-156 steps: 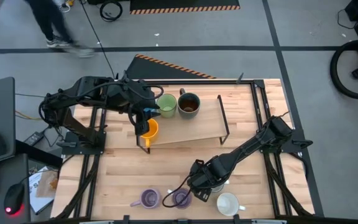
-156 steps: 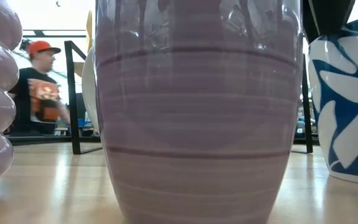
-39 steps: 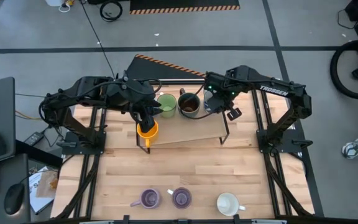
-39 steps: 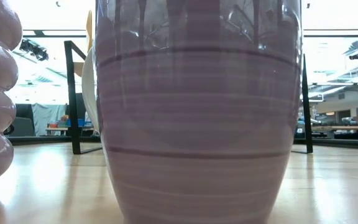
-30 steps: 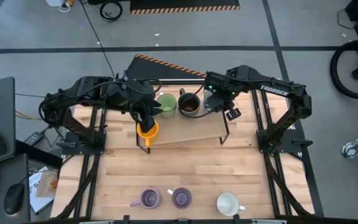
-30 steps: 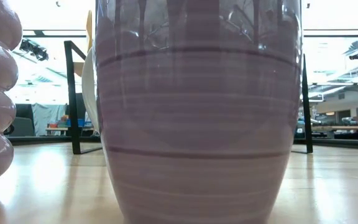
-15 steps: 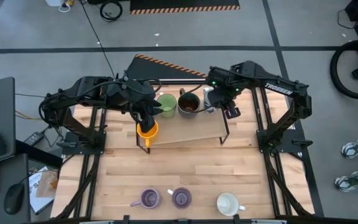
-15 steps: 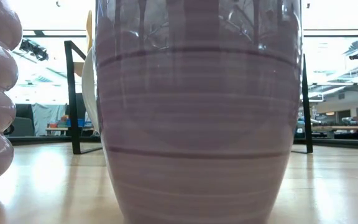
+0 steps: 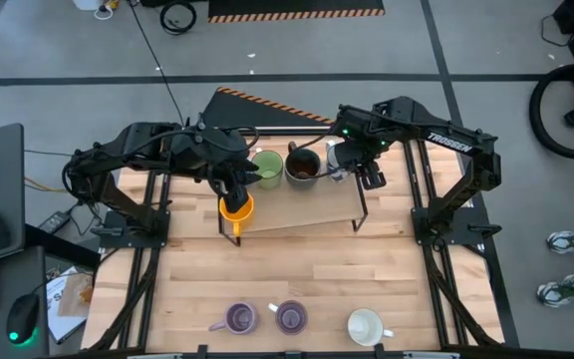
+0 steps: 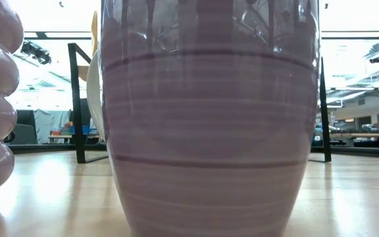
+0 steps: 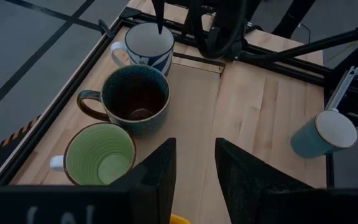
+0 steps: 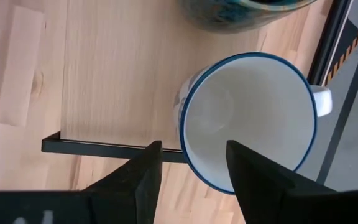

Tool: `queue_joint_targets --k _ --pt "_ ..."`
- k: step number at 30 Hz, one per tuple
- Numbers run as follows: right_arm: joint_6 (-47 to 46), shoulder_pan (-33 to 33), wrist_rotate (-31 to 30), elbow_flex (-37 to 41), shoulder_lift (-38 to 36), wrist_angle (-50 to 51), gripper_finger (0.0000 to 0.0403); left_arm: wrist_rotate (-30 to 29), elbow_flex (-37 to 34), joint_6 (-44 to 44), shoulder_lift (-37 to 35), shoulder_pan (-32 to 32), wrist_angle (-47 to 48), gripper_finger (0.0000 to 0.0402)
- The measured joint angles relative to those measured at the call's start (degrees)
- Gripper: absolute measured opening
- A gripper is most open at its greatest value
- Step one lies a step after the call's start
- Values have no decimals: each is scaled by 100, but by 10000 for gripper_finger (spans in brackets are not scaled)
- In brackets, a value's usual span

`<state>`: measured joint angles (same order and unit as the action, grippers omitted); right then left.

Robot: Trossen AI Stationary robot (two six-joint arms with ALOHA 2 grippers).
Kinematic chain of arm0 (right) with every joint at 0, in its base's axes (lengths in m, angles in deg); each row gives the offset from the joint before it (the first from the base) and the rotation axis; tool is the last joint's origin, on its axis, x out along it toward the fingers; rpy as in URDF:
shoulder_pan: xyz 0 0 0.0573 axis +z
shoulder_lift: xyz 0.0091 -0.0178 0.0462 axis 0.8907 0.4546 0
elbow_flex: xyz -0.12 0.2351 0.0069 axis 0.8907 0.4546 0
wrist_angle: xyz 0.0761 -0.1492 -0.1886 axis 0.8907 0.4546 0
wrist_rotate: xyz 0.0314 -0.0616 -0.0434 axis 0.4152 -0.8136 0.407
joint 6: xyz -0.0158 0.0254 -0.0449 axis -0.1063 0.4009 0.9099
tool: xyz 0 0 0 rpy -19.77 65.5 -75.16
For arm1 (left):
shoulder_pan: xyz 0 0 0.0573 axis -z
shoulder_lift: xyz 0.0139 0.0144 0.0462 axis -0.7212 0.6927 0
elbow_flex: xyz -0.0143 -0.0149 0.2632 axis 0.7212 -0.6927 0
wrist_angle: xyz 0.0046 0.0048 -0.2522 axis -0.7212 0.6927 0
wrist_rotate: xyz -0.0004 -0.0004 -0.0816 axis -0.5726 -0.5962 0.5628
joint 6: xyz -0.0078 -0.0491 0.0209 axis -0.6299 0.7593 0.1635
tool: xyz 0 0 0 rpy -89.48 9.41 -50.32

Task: Place coffee mugs
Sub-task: Put the blue mug on the shelf

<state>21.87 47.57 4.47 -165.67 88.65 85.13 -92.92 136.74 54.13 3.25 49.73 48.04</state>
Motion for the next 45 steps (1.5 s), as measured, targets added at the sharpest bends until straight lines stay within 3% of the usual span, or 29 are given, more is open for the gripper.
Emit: queue_joint_targets --k 45 --pt "-417 0 -158 2 -411 28 184 1 0 -1 0 -1 -1 117"
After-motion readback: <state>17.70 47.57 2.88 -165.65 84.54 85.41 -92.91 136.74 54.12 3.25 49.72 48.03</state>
